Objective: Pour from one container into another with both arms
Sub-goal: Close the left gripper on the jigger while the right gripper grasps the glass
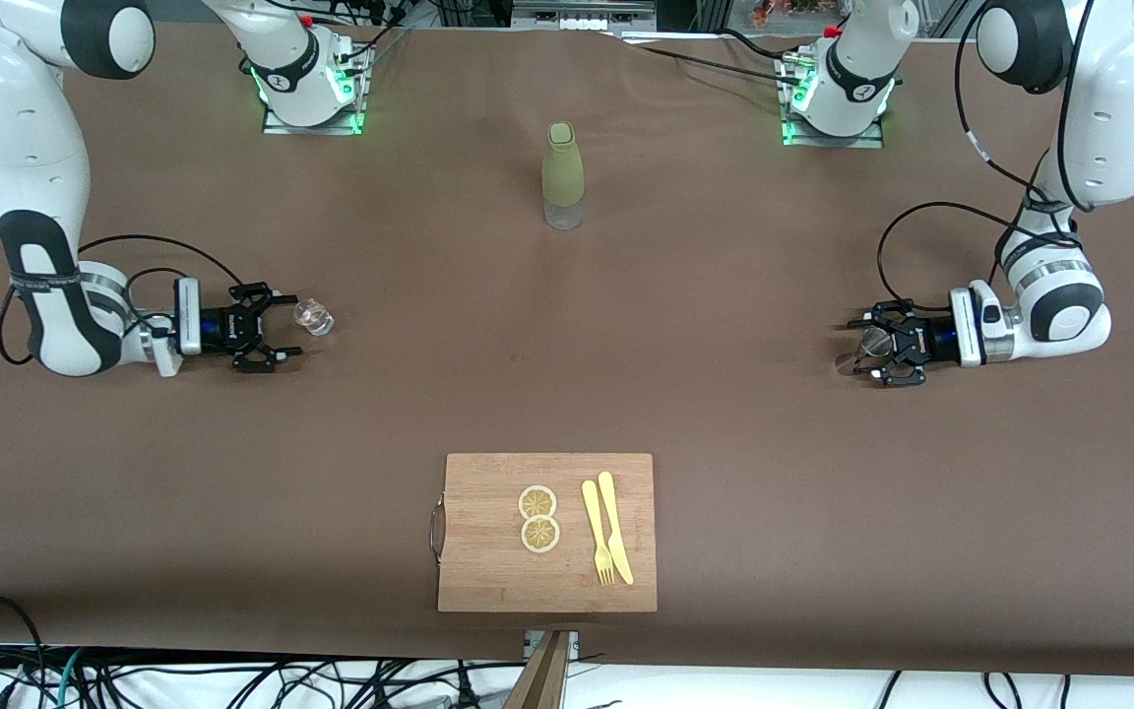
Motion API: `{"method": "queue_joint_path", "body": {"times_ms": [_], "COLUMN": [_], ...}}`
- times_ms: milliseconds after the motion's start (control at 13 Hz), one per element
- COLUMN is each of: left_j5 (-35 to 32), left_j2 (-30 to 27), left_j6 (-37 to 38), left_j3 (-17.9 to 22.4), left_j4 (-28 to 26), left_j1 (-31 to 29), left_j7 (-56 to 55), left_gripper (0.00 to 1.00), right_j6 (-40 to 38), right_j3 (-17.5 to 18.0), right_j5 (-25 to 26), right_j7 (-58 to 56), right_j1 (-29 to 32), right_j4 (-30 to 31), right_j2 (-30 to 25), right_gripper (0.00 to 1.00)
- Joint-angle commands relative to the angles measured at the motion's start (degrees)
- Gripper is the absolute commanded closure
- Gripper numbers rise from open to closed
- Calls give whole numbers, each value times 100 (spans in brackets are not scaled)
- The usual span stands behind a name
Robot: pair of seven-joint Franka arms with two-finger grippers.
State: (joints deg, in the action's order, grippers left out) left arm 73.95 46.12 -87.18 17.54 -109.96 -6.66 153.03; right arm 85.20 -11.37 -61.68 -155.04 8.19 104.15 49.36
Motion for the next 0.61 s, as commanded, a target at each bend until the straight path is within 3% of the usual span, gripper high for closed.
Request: {"method": "queue_joint_path", "body": {"times_ms": [0, 77, 230, 537], "left_j5": [128, 128, 128, 189], "left_j2": [-24, -24, -6, -6], "left_j6": [87, 96, 140, 157], "left_j3": [39, 39, 48, 57], "left_j4": [-70, -70, -70, -52], "left_j1": [-2, -11, -19, -46], "left_j7": [333, 324, 332, 412], "left_gripper": [53, 75, 97, 100], "right_j6": [-48, -65, -74, -74], "right_j3": [152, 196, 267, 399], "right_j5": [-107, -107, -99, -107], "right_j7": [-167, -167, -237, -237], "right_j1": [60, 60, 60, 60], "right_j4": [52, 52, 52, 52], "right_j2": [100, 153, 162, 206], "right_gripper": [0, 0, 0, 1]}}
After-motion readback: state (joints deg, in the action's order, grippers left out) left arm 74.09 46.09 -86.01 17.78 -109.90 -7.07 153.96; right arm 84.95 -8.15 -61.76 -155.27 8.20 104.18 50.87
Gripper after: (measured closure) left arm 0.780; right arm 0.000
